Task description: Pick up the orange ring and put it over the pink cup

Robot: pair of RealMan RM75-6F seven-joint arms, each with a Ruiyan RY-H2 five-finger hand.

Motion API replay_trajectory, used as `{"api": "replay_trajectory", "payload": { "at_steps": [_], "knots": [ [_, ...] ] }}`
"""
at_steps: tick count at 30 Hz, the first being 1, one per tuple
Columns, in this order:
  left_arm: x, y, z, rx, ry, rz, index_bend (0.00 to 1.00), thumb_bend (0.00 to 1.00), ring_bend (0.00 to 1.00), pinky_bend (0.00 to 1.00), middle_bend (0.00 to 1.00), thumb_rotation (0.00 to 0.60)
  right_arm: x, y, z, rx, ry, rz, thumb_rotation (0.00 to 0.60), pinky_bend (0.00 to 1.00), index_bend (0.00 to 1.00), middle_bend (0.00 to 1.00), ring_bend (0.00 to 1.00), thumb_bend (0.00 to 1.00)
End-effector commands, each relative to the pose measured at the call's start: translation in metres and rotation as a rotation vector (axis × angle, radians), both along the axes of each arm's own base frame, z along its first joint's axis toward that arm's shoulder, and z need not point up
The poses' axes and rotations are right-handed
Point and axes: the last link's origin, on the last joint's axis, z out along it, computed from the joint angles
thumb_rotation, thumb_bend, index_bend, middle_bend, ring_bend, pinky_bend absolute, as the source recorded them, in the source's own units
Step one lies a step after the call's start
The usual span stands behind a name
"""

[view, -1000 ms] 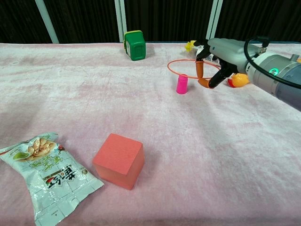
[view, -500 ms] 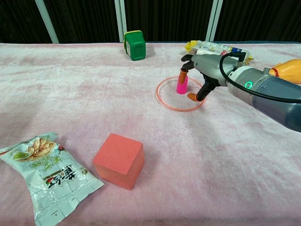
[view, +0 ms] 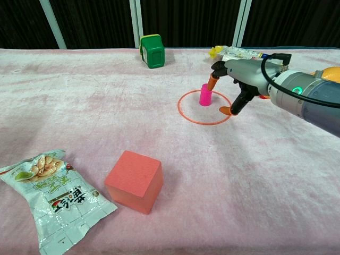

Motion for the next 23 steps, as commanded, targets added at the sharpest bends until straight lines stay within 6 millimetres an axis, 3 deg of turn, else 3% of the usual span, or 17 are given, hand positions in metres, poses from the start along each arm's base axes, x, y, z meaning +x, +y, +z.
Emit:
{"api": "replay_trajectory", "payload": {
  "at_steps": [1,7,14,23],
  "knots": [
    [0.0,0.0,0.0,0.0,0.001,0.003,0.21,0.33,0.0,0.0,0.11,0.6,-0.008,0.016,0.031,-0.049,-0.008,0.024,0.6,0.18,0.29,0.0,0.0,0.27],
    [0.0,-0.001,-0.002,-0.012,0.002,0.022,0.21,0.33,0.0,0.0,0.11,0.6,-0.037,0.06,0.094,-0.131,-0.019,0.045,0.6,0.18,0.02,0.0,0.0,0.25],
    [0.005,-0.007,-0.01,-0.066,0.018,0.042,0.16,0.33,0.0,0.0,0.1,0.6,-0.089,0.115,0.14,-0.232,0.004,0.004,0.6,0.18,0.0,0.0,0.0,0.2],
    [0.006,-0.006,-0.014,-0.093,0.036,0.044,0.15,0.33,0.0,0.0,0.09,0.6,-0.143,0.18,0.158,-0.422,0.036,-0.056,0.6,0.18,0.0,0.0,0.0,0.2]
  ]
}}
